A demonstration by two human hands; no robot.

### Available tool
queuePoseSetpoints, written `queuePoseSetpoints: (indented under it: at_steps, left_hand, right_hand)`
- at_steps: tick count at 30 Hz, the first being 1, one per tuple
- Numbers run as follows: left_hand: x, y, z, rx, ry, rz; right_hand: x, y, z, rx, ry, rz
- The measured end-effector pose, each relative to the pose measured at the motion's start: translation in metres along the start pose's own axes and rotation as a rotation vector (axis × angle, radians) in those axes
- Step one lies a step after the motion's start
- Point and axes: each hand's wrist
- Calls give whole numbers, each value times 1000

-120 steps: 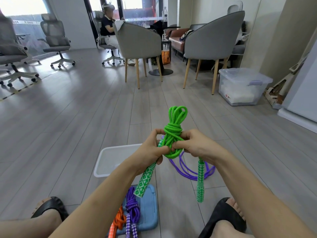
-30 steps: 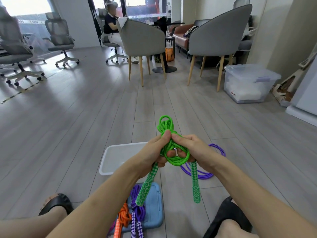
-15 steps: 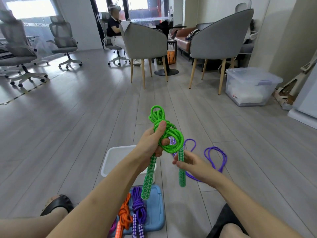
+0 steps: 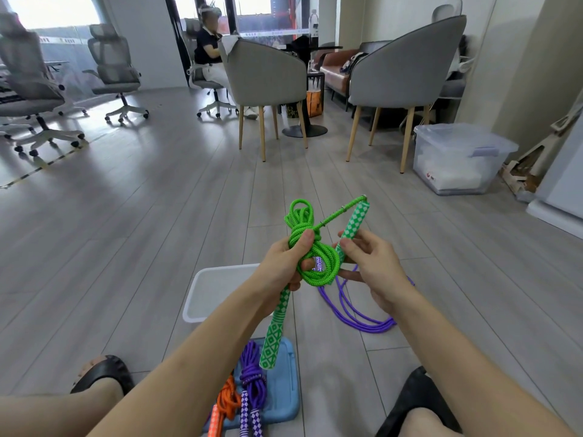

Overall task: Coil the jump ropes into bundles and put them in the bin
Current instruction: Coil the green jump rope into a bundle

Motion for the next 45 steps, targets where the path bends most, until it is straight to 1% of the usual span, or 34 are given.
queuePoseSetpoints:
  at_steps: [3, 11, 15, 22, 26, 32, 36, 40, 45]
  left_hand:
    - [-3, 0, -2, -32, -17, -8]
    - [-5, -4, 9, -71, -49, 39]
    - [-8, -2, 7, -73, -45, 24]
    - [-8, -9, 11, -89, -200, -110]
    - [-12, -11, 14, -241, -293, -216]
    - [-15, -10, 10, -297, -379, -218]
    - [-14, -10, 9, -249, -421, -219]
    - [-12, -10, 14, -202, -497, -195]
    - [-13, -14, 20, -182, -588, -229]
  right_hand:
    - [1, 0, 8, -33, -14, 7]
    - [0, 0, 15, -144, -74, 10]
    - [0, 1, 18, -192, -126, 41]
    - [4, -6, 15, -325, -231, 37]
    - [4, -7, 15, -360, -220, 24]
    - [7, -13, 14, -415, -181, -7]
    - [10, -17, 13, -492, -203, -41]
    - [11, -21, 11, -596, -275, -65]
    - [13, -26, 10, -769, -436, -75]
Point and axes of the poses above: each hand's wrist, its own x-axis away from the middle knuckle, its own y-axis out of the back of the hand, z = x × y, and after that the axes turned 10 degrees about -z, right-handed
